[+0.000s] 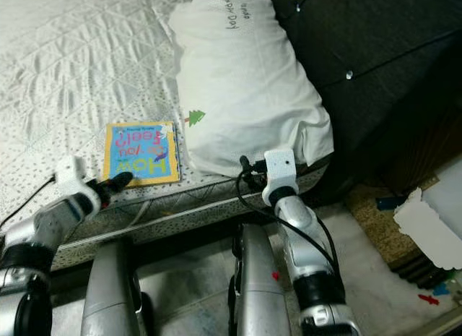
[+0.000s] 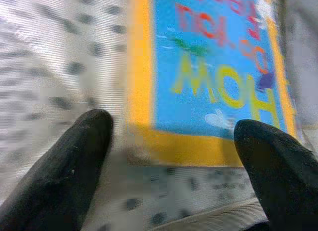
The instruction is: Clean up the room
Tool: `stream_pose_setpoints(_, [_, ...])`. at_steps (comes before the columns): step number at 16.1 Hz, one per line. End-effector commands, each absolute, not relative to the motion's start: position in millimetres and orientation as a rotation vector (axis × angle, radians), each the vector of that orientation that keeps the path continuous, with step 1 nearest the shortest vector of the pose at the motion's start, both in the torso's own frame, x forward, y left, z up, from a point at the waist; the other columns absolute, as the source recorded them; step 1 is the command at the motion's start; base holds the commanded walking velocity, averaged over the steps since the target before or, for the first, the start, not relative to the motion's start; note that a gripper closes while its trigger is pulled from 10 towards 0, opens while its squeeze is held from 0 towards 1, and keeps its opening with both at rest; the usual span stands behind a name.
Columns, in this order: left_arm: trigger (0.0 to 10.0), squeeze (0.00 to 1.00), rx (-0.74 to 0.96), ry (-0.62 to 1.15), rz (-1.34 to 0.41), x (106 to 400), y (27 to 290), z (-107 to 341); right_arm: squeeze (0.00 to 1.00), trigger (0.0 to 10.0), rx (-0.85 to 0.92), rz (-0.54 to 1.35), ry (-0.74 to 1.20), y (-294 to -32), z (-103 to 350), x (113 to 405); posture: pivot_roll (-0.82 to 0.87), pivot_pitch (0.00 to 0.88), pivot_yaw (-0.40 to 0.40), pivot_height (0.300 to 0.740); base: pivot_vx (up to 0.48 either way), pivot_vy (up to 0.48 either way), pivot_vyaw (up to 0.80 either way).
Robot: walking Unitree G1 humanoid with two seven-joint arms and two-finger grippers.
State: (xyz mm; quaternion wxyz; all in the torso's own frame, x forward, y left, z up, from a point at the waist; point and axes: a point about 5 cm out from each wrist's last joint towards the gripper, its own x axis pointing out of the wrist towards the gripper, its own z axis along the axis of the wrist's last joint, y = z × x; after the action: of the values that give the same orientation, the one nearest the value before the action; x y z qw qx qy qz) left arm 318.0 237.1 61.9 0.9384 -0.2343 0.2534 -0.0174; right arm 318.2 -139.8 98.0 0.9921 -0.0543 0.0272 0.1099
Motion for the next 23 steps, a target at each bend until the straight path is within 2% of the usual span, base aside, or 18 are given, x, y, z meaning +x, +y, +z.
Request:
stream_pose_setpoints(1, [10.0,1.0,-0.455,0.538,0.032,309.9,248.0,58.1,0.0,10.0,-0.104,0.209,0.049,-141.0,98.6,322.2,0.04,0.064,-0.036,0.53,0.0,0.0,0.0])
stream_pose_setpoints(3, [10.0,1.0,-0.434,0.507,0.042,303.7,246.7,61.6,0.0,10.0,-0.104,0.213,0.036,-139.3,101.1,326.4,0.05,0.044,-0.034,0.53,0.0,0.0,0.0])
stream_pose_setpoints(6, [10.0,1.0,-0.357,0.365,0.064,287.7,231.7,79.9,0.0,10.0,-0.089,0.223,-0.002,-131.8,111.1,340.2,0.08,0.0,-0.035,0.53,0.0,0.0,0.0])
stream_pose_setpoints(11, [10.0,1.0,-0.246,0.078,0.078,298.3,206.4,120.7,0.0,10.0,-0.054,0.232,-0.05,-114.5,129.4,360.4,0.12,0.0,-0.043,0.53,0.0,0.0,0.0])
stream_pose_setpoints(14, [10.0,1.0,-0.209,-0.008,0.095,293.4,195.4,134.7,0.0,10.0,0.003,0.213,-0.055,-117.1,134.5,367.6,0.12,0.0,-0.053,0.53,0.0,0.0,0.0])
stream_pose_setpoints(15, [10.0,0.0,-0.204,-0.05,0.111,292.4,192.9,138.4,0.0,10.0,0.023,0.22,-0.067,-116.4,136.5,369.6,0.12,0.0,-0.058,0.53,0.0,0.0,0.0])
stream_pose_setpoints(17, [10.0,0.0,-0.2,-0.1,0.141,295.5,194.0,144.3,0.0,10.0,0.049,0.244,-0.09,-115.6,140.7,371.2,0.12,0.0,-0.075,0.53,0.0,0.0,0.0])
stream_pose_setpoints(23, [10.0,0.0,-0.165,-0.084,0.124,297.0,186.4,139.3,0.0,10.0,0.126,0.237,-0.073,-111.4,135.2,369.0,0.08,0.0,-0.044,0.605,0.0,0.0,0.0])
